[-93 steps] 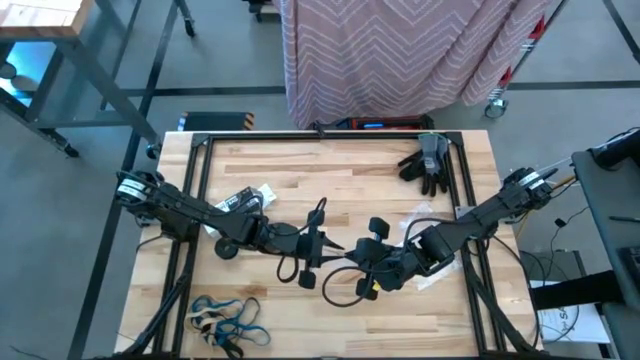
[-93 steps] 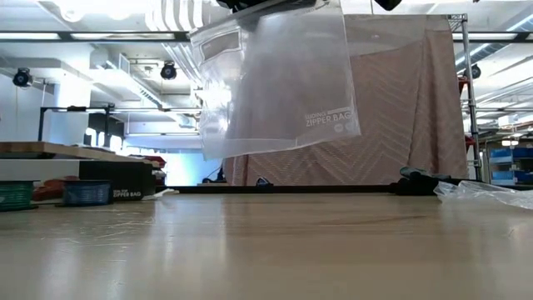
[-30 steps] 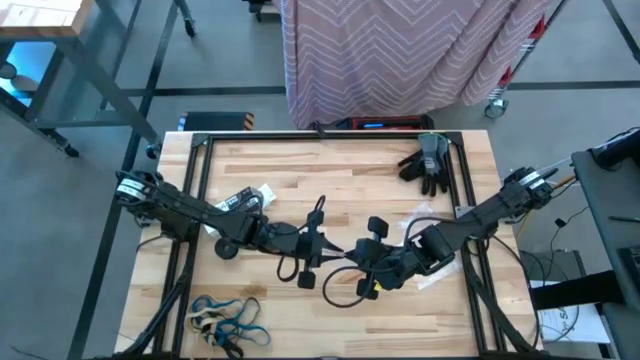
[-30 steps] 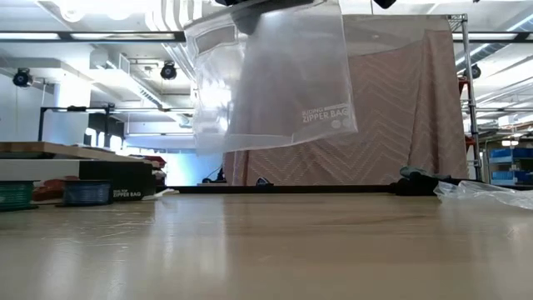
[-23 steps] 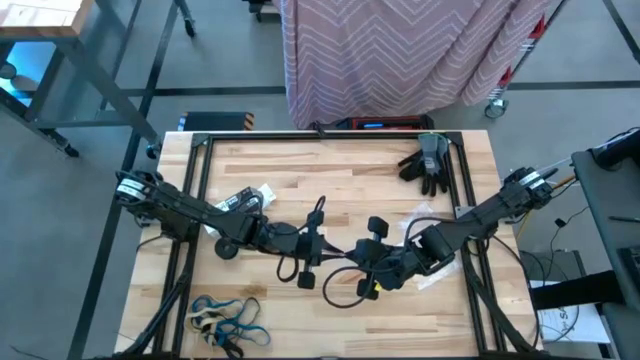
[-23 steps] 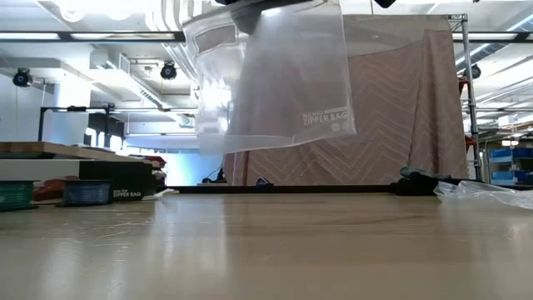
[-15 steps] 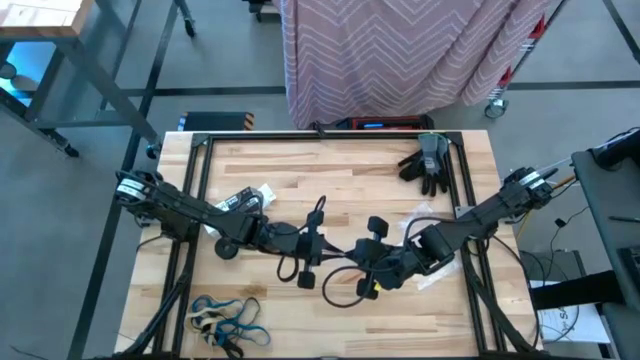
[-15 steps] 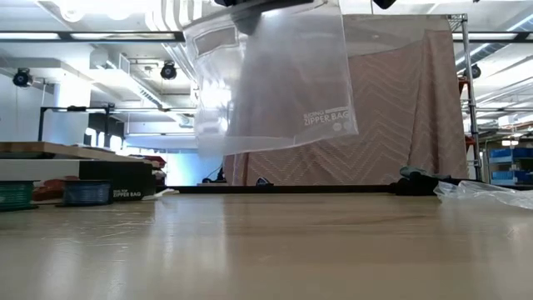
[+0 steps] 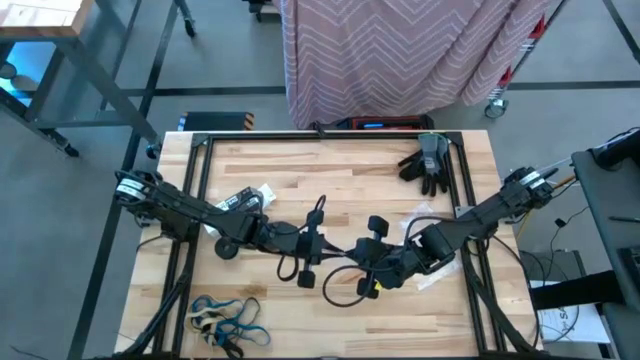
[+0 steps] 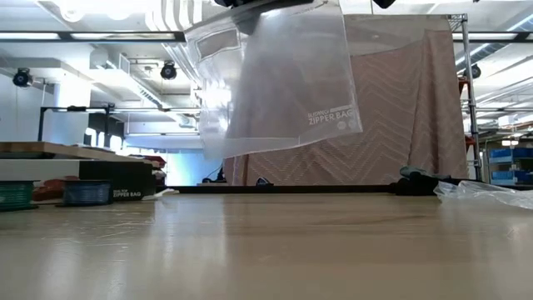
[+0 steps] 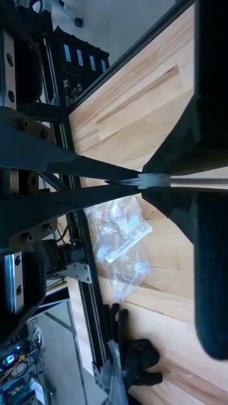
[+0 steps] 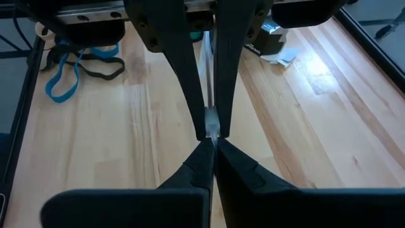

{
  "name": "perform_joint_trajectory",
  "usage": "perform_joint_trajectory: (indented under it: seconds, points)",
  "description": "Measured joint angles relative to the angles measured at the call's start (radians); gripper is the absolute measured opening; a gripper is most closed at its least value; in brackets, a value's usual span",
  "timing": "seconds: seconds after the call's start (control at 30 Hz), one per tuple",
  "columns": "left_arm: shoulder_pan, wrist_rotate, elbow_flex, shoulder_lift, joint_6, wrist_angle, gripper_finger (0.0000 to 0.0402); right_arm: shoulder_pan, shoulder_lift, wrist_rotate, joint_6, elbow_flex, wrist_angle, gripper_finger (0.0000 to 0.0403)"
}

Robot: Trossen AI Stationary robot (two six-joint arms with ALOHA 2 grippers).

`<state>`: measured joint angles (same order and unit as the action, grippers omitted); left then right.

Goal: Sort rubber bands
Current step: Open the transparent zip bag

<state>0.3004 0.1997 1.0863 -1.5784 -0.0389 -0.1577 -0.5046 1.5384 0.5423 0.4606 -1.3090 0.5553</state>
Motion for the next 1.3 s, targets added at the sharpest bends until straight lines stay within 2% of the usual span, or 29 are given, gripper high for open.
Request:
perform_joint_trajectory:
  seconds: [0.63, 0.77, 1.3]
  points:
    - [0.0, 0.0, 0.0, 0.026, 0.015, 0.059, 0.0008, -0.004, -0.021, 0.0, 0.0, 0.0, 0.032, 0.0]
    - [-0.001, -0.034, 0.0, 0.048, 0.022, 0.088, 0.0008, -0.006, -0.034, -0.005, -0.011, 0.0, 0.036, 0.0]
    - [0.005, -0.048, -0.006, 0.184, 0.048, 0.341, 0.0008, -0.009, -0.11, -0.027, -0.044, 0.0, 0.116, 0.0001]
